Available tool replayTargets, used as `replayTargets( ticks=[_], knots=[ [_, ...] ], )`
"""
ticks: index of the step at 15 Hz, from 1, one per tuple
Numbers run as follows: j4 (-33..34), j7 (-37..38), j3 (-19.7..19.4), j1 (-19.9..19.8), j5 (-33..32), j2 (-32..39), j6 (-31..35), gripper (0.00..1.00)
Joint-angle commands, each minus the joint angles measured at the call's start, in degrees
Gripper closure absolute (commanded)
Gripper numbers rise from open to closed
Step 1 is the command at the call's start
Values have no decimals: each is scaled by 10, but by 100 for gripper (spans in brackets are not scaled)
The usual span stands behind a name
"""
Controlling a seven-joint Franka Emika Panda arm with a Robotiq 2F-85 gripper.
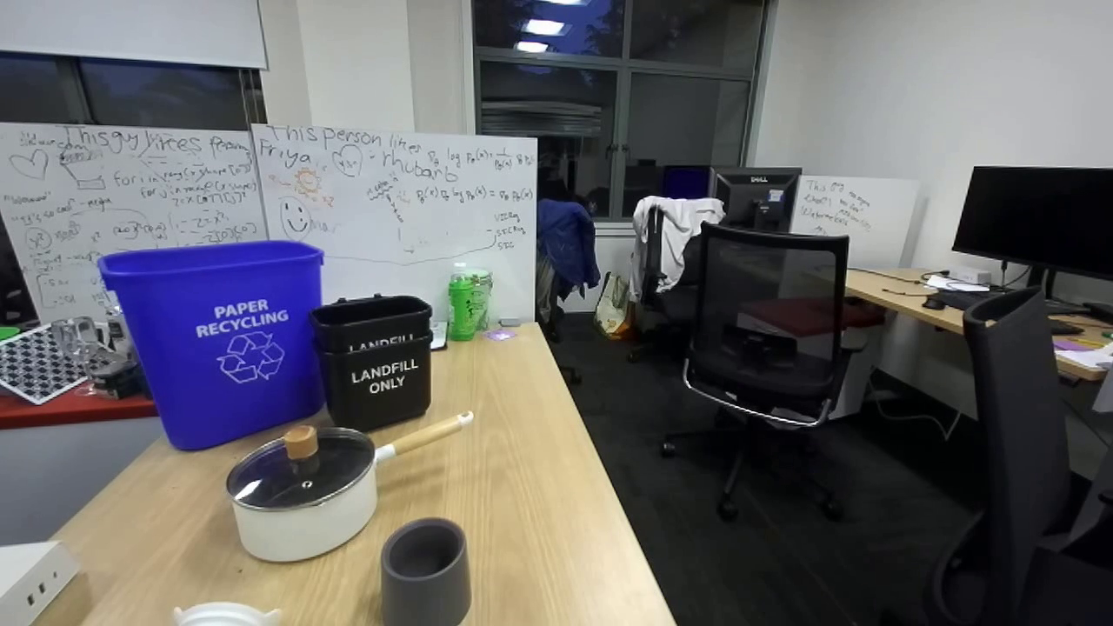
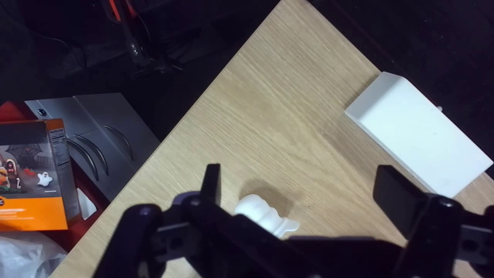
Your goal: Pick up the white object and put in the gray thing
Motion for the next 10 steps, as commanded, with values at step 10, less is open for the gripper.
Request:
replayTargets(
  ticks=[10],
  knots=[
    [-35,49,30,-12,-36,55,126,0]
  ],
)
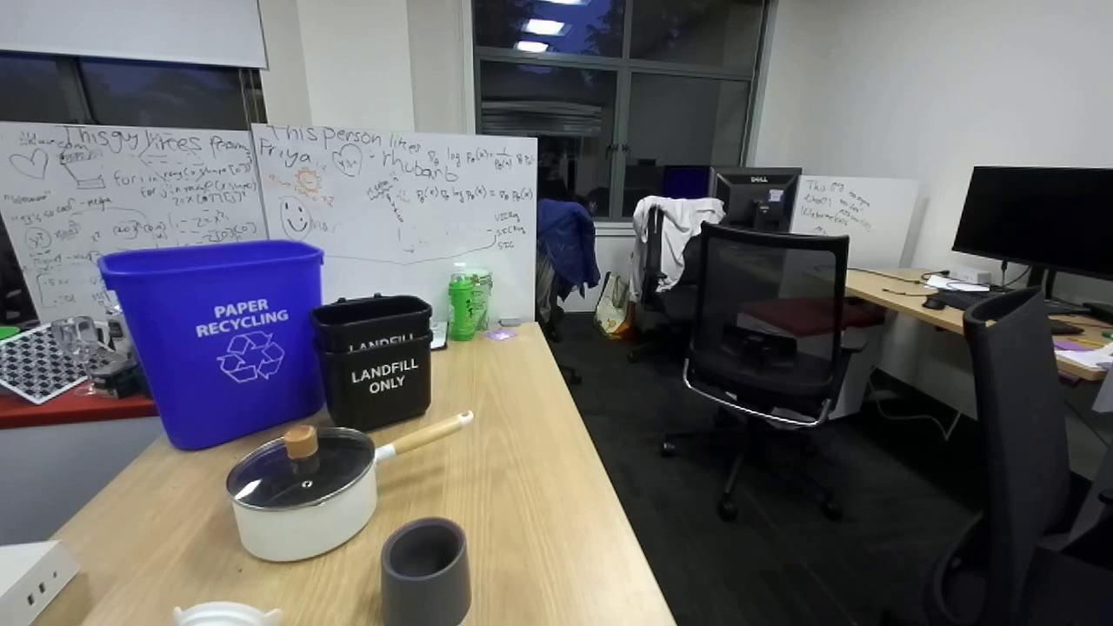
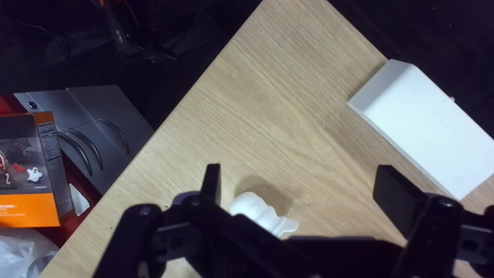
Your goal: Pick up the white object and put in the gray thing
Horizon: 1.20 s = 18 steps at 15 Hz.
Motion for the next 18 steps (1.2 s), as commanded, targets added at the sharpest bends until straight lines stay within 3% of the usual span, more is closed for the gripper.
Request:
replayTargets(
  ticks=[1,7,13,14,18],
  knots=[
    [-20,46,22,-15,-43,33,85,0],
    [-29,185,41,-26,-174,122,206,0],
    [12,401,25,-8,-351,213,237,0],
    [-10,357,16,2,-317,188,237,0],
    [-5,367,12,7,-322,194,237,0]
  ],
)
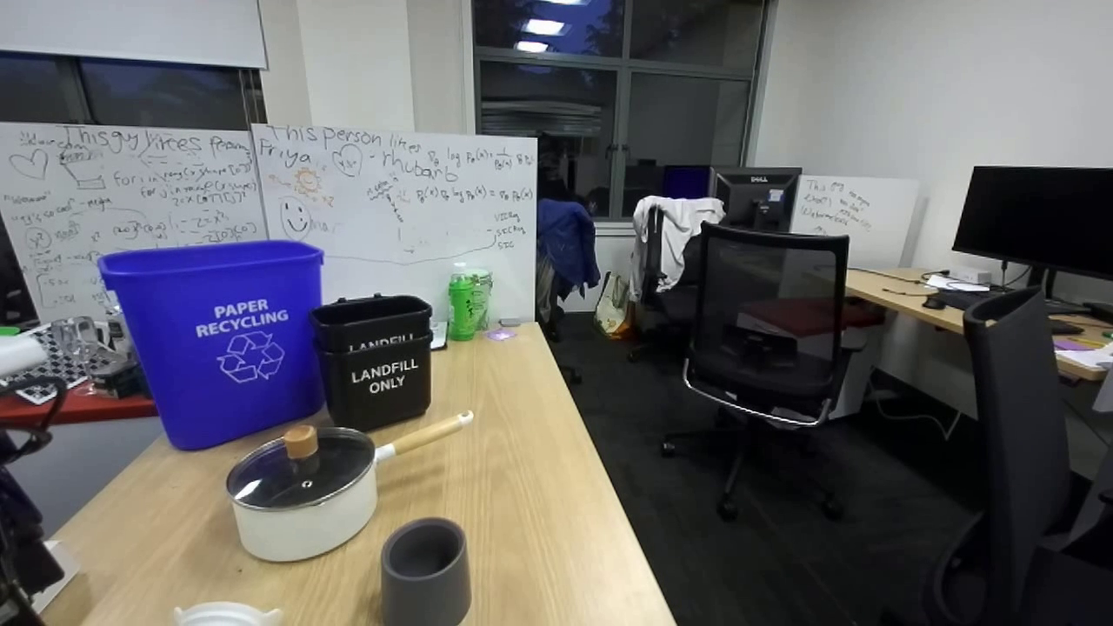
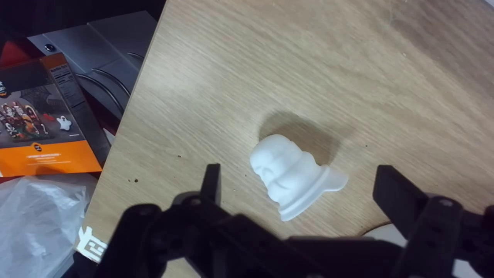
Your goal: Pick up the white object and put in the gray thing
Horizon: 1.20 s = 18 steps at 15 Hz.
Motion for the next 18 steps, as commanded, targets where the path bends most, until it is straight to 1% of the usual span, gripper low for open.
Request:
replayTargets(
  ticks=[1,4,7,10,13,15,16,17,18],
  knots=[
    [0,-1,-11,12,1,-1,-1,0],
    [0,-1,-12,12,1,-1,-1,0],
    [8,54,-12,11,-32,5,-8,0],
    [14,113,-16,11,-73,19,8,0],
    [22,161,-17,16,-92,38,20,0],
    [32,218,-21,22,-152,57,35,0],
    [42,255,-26,26,-193,70,40,0],
    [52,297,-18,16,-240,84,39,0],
    [65,337,-22,18,-285,99,36,0]
  ],
)
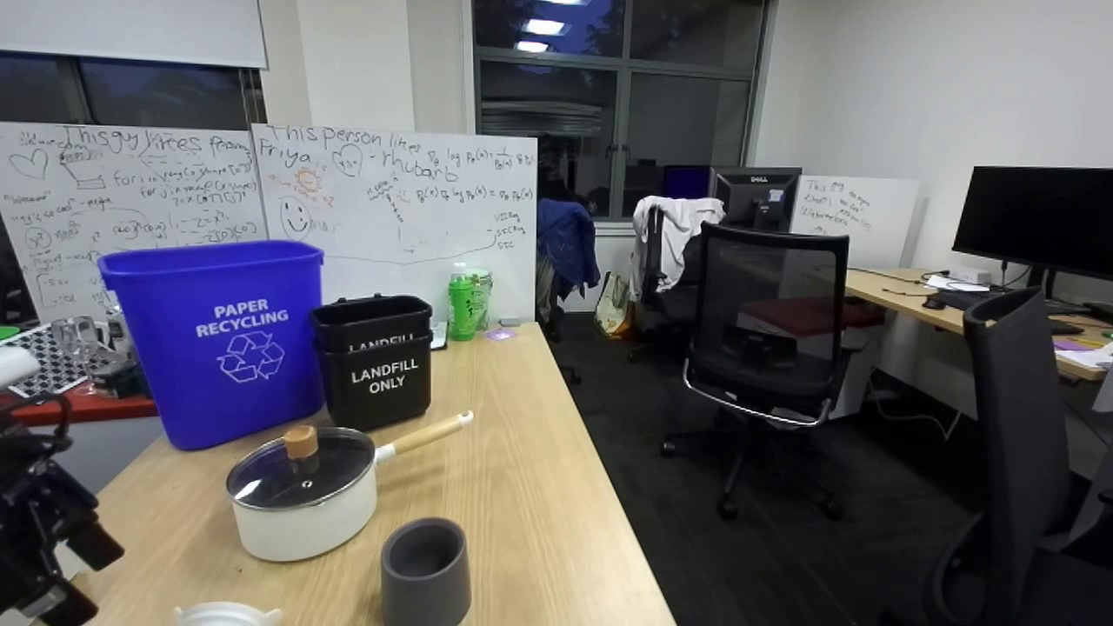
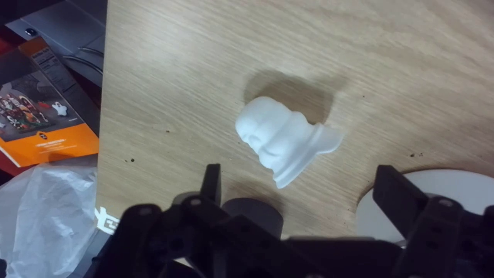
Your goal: Pick up the white object and put in the gray thing
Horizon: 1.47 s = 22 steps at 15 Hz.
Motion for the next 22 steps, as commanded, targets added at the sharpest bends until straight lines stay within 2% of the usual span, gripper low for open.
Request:
replayTargets(
  ticks=[1,3,5,6,9,17,19,21,22],
  knots=[
    [45,119,-13,5,-127,58,1,0],
    [62,159,-14,7,-155,86,-11,0],
    [72,181,-12,8,-154,110,-23,0],
    [79,186,-27,24,-144,121,-29,0],
    [99,202,-34,36,-134,146,-56,0],
    [146,216,-35,52,-77,178,-121,1],
    [151,221,-37,58,-67,180,-133,22],
    [158,233,-40,65,-76,182,-142,40],
    [161,241,-42,68,-84,181,-143,46]
  ],
)
